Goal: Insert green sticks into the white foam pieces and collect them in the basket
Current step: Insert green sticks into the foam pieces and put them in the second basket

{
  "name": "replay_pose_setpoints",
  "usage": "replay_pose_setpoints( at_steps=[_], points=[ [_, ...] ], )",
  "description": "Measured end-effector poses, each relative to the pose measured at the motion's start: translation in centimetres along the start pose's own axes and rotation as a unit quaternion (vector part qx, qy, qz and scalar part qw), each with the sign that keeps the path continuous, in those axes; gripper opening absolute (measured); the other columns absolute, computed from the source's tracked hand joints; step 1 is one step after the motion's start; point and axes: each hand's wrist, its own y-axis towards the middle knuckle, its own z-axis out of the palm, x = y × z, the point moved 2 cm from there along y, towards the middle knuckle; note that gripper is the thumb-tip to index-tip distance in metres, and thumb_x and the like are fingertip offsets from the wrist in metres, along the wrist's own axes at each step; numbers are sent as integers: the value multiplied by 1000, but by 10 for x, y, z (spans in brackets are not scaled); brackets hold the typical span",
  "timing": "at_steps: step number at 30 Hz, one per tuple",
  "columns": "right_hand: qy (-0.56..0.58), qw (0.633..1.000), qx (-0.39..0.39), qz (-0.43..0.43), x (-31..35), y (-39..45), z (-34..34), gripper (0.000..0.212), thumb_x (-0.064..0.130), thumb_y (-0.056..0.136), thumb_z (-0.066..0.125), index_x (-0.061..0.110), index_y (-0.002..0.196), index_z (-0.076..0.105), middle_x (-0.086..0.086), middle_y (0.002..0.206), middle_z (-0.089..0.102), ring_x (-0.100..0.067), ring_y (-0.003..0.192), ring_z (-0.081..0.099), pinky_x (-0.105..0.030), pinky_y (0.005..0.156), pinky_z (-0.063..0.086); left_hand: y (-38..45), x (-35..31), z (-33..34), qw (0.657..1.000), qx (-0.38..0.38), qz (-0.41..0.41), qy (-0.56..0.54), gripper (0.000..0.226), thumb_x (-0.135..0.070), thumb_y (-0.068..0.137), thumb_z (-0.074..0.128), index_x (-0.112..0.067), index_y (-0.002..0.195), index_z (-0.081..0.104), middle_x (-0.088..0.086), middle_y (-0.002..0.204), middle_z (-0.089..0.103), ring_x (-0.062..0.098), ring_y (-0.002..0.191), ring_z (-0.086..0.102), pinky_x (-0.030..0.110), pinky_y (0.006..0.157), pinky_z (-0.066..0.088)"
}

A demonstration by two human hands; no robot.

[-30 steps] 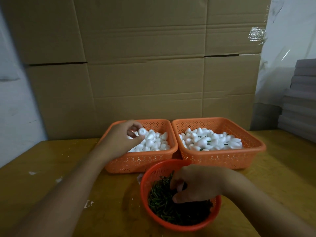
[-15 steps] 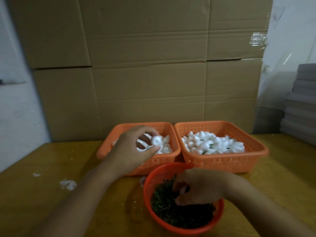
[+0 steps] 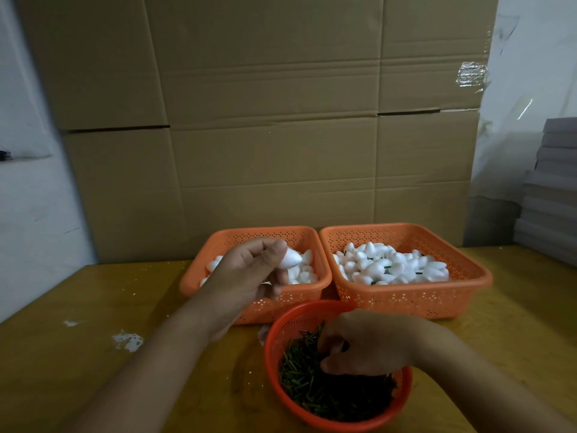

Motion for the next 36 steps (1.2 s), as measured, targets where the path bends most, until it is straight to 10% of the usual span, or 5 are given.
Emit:
replay_pose_setpoints(
  at_steps=[10,15,27,36],
  points=[
    [-7,1000,11,-7,2,-1,-1,42,53,89,62,33,126,60,14,113,66,-8,102,62,-38,93,52,-5,-3,-2,999,49,-6,-10,28,-8,76,82,-28,88,66,26,106,70,17,80,68,28,73,57],
    [-4,1000,7,-6,1,-1,-1,42,53,90,62,32,126,60,15,113,66,-8,102,62,-36,92,52,-6,-3,-1,998,68,14,-2,31,2,75,78,-23,85,62,11,110,74,18,93,73,25,79,57],
    [-3,1000,5,-6,1,-1,-1,41,53,90,60,33,126,60,14,114,65,-7,102,61,-37,93,52,-4,-3,1,999,16,-22,-44,35,-33,87,69,-26,121,63,10,119,72,25,90,72,30,72,58],
    [-18,1000,8,-12,3,0,0,46,49,91,62,30,132,57,12,117,65,-10,105,61,-36,94,51,-3,-3,10,943,10,-168,-288,34,-35,90,57,-4,104,65,16,97,75,24,83,75,29,61,60]
  ],
)
